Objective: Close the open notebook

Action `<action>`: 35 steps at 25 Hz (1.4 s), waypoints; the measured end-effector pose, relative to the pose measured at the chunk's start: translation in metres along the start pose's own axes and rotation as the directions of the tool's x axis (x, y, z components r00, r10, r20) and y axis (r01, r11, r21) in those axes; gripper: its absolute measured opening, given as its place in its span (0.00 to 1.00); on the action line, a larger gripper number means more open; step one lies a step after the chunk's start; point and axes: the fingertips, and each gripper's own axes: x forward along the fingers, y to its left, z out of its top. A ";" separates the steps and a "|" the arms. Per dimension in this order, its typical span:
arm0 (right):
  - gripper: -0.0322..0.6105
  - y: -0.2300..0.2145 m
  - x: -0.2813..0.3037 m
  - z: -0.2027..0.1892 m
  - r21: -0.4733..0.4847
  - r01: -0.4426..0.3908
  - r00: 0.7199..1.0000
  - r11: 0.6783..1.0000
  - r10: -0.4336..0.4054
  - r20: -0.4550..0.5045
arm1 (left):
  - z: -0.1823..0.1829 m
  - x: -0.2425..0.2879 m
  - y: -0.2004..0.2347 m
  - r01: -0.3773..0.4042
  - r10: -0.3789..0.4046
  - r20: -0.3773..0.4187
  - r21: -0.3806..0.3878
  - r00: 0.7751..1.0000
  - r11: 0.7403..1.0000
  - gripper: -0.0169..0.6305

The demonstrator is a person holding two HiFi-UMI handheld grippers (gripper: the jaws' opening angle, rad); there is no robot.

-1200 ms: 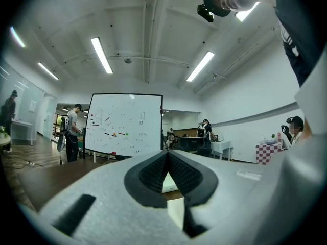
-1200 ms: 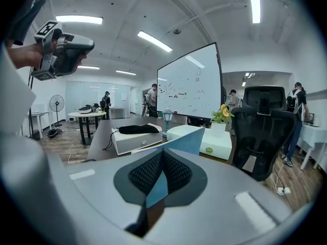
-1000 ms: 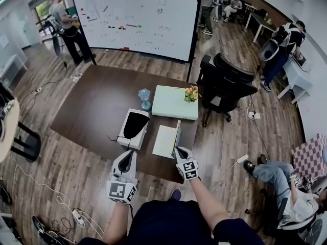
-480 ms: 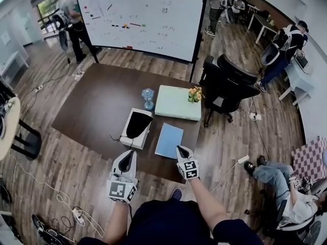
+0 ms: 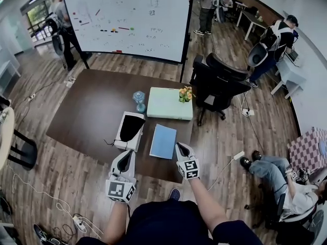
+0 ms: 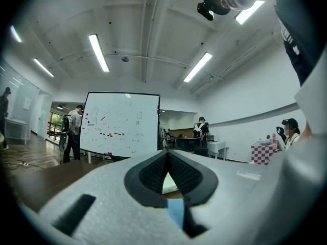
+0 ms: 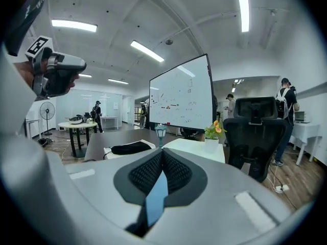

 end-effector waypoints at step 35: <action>0.06 -0.007 -0.137 0.114 0.021 0.196 0.946 0.980 -0.194 0.261 | -0.022 0.011 -0.026 0.109 -0.109 -0.046 0.002 0.993 0.994 0.02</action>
